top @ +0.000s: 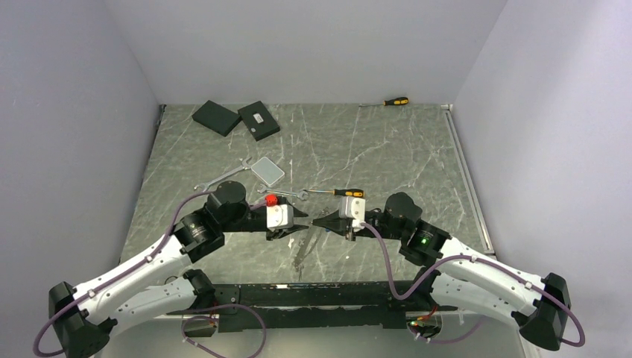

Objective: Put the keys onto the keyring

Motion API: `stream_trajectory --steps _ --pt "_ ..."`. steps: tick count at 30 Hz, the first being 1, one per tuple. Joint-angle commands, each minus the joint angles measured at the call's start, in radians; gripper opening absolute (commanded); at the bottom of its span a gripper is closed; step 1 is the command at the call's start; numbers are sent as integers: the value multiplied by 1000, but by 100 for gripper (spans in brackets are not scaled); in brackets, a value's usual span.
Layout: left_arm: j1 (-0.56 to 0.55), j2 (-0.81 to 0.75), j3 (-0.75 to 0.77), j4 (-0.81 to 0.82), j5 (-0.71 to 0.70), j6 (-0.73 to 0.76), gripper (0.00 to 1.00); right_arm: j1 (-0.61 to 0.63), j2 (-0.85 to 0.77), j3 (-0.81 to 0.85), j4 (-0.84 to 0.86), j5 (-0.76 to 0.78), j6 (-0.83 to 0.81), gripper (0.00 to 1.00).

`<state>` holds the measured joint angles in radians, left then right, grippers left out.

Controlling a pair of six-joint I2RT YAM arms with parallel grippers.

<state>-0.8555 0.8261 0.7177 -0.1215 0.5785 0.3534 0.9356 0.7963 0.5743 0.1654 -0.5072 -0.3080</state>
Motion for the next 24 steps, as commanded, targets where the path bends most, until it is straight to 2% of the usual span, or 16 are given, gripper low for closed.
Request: stream_trajectory --steps 1,10,19,24 --pt "-3 22 43 13 33 -5 37 3 -19 20 60 -4 -13 0" --pt "-2 55 50 52 47 -18 30 3 -6 33 35 -22 -21 0" --pt "-2 91 111 -28 51 7 28 22 13 56 -26 24 -65 0" --pt "-3 125 137 -89 37 41 21 31 11 56 -26 36 -71 0"
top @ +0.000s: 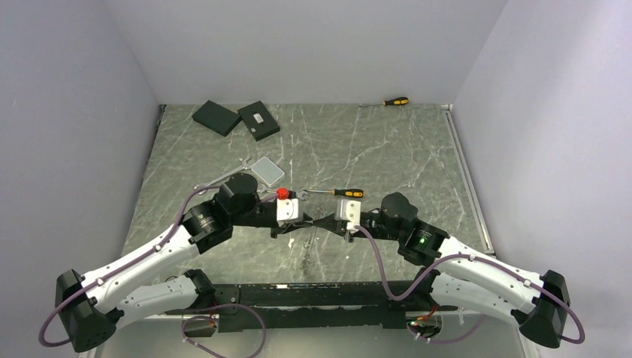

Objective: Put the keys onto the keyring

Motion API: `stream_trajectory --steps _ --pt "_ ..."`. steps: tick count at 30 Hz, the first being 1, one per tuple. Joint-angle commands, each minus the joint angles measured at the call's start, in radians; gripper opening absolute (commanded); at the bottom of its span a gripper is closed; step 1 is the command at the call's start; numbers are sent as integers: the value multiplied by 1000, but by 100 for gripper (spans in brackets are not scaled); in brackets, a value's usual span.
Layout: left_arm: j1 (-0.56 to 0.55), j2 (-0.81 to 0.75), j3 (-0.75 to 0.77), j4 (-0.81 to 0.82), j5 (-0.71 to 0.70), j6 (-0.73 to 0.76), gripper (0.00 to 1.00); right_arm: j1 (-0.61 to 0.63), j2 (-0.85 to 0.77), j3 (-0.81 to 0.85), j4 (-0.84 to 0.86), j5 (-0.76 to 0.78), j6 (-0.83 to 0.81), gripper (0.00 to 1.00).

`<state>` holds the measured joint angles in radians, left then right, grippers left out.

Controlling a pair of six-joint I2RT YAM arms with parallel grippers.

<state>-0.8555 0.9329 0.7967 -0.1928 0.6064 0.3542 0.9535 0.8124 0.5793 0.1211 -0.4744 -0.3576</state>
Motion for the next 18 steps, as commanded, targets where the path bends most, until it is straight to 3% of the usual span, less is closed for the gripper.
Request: stream_trajectory --steps 1,8,13,16,18 --pt "-3 24 61 -26 10 46 20 13 -6 51 19 2 -23 0" --pt "-2 45 59 -28 25 47 20 13 -10 47 34 3 -17 0" --pt "-2 64 58 -30 57 56 0 13 -9 44 50 4 -9 0" --pt "-3 49 24 33 62 31 0 13 -8 43 55 11 -3 0" --pt "-3 33 -5 96 53 5 0 13 -14 40 64 30 18 16"
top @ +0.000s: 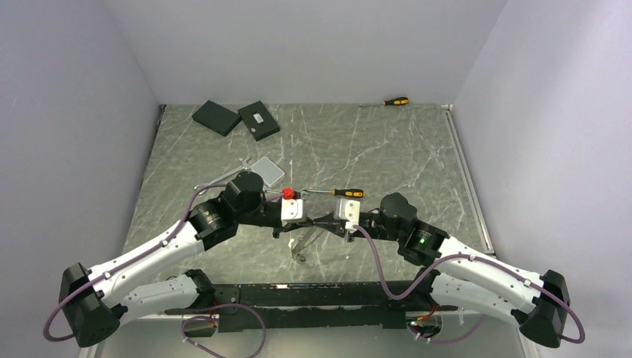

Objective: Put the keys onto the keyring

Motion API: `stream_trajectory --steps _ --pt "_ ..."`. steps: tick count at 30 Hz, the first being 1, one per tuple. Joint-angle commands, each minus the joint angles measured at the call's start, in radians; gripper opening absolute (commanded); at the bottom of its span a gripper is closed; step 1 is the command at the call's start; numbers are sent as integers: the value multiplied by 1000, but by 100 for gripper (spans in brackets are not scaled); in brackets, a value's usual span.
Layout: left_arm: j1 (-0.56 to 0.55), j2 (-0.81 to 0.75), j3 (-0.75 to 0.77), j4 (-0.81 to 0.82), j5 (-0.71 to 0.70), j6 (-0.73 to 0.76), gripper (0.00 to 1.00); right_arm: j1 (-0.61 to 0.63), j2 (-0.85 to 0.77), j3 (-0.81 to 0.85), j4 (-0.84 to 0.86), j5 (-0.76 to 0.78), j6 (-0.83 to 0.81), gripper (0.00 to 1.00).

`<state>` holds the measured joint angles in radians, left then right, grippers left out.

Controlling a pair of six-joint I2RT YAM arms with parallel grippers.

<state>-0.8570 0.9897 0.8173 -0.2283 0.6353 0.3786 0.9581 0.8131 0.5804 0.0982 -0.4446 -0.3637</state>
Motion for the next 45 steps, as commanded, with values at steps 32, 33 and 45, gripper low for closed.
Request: stream_trajectory --steps 32,33,45 --pt "0 -110 -446 1280 -44 -135 0 -1 -152 -78 212 97 121 40" --pt "0 -108 -446 1285 -42 -137 0 -2 -151 -82 223 121 120 40" --pt "0 -106 -450 1283 -35 -133 0 -4 -146 -80 313 122 132 35"
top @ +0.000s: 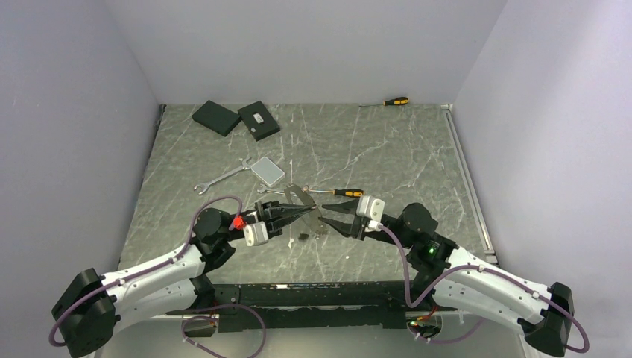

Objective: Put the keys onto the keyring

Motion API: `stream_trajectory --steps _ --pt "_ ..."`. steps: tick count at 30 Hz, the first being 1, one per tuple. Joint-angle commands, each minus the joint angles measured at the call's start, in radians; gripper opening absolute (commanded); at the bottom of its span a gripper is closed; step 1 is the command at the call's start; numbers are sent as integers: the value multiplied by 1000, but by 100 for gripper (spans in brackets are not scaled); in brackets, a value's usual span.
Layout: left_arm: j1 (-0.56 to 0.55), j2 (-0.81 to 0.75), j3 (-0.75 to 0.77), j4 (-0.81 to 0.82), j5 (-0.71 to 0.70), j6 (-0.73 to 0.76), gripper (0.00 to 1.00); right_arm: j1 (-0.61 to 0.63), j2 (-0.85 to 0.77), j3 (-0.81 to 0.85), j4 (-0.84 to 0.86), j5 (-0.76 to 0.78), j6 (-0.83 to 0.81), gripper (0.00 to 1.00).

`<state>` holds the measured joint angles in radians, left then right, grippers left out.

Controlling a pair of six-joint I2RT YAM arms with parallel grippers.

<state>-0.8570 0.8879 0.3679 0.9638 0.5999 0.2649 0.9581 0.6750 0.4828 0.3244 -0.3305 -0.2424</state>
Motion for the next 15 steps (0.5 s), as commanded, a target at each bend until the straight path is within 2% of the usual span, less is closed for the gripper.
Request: stream_trajectory --steps 1,7,15 --pt "1 -4 -3 94 -5 -21 0 -4 -11 17 98 2 15 35" --pt "0 5 -12 118 -13 -19 0 -4 0 32 126 -26 38 34" --pt "1 10 -24 160 -17 -28 0 -4 27 33 173 -10 65 28"
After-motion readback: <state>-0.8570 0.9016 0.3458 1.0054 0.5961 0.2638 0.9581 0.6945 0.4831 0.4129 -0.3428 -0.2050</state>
